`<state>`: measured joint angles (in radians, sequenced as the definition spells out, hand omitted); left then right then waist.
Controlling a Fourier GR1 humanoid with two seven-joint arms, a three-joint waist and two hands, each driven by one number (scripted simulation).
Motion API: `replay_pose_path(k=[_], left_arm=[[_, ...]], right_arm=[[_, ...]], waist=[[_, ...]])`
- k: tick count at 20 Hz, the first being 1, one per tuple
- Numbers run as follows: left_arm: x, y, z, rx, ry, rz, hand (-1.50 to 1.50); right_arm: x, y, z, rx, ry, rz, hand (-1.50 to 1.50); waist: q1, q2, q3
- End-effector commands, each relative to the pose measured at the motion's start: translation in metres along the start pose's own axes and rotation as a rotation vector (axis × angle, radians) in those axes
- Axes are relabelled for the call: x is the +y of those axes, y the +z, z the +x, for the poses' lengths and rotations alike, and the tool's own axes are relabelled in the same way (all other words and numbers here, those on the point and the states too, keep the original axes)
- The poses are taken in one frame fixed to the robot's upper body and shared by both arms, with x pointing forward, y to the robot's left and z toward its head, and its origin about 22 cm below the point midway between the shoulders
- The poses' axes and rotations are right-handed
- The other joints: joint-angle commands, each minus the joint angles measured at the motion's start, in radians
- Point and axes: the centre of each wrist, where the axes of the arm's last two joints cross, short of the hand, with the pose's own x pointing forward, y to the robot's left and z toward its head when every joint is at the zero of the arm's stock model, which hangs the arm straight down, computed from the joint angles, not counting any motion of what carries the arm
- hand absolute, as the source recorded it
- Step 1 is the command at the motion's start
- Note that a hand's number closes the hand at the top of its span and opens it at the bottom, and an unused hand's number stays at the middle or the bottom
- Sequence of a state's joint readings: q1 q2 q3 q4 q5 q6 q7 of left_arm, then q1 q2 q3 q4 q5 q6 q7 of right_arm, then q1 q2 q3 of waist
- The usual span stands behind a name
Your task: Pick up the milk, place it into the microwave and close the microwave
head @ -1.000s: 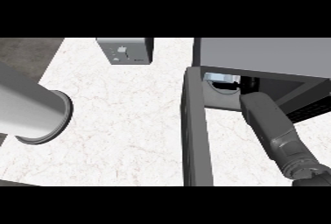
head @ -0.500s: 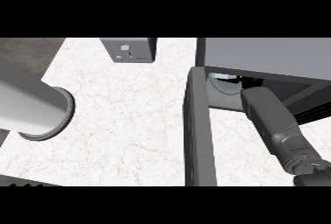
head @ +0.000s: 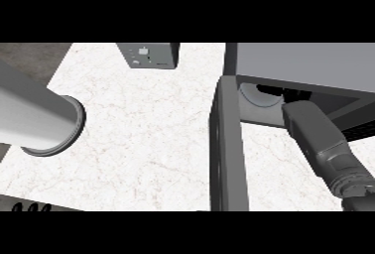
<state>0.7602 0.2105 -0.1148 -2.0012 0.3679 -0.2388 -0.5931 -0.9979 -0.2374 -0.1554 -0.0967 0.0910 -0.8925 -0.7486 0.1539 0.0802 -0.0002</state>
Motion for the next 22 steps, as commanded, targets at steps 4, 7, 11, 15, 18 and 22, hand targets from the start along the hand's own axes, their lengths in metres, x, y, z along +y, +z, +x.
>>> replay_pose_path(k=[4,7,11,15,18,22], left_arm=[[0.002,-0.009,0.001,-0.015,-0.020,-0.039,-1.50],[0.000,-0.005,-0.003,0.008,-0.007,-0.038,-1.50],[0.004,-0.014,-0.008,0.008,-0.019,-0.042,-1.50],[0.002,-0.014,-0.009,-0.001,-0.012,-0.041,-1.50],[0.002,-0.017,-0.007,-0.022,-0.015,-0.035,-1.50],[0.006,-0.010,-0.006,-0.014,-0.030,-0.060,-1.50]], right_arm=[[-0.017,0.033,-0.049,0.151,0.383,-0.094,-1.50],[-0.017,0.040,-0.053,0.191,0.428,-0.092,-1.50],[0.024,0.024,0.015,-0.098,0.184,0.180,-1.50],[0.033,0.024,0.029,-0.112,0.144,0.250,-1.50],[0.035,0.027,0.031,-0.112,0.098,0.299,-1.50],[0.041,0.031,0.039,-0.110,0.051,0.367,-1.50]], waist=[[0.037,0.017,-0.004],[0.049,0.012,-0.004],[0.039,0.001,0.007],[0.045,0.000,0.007],[0.033,-0.002,0.008],[0.041,-0.010,0.007]])
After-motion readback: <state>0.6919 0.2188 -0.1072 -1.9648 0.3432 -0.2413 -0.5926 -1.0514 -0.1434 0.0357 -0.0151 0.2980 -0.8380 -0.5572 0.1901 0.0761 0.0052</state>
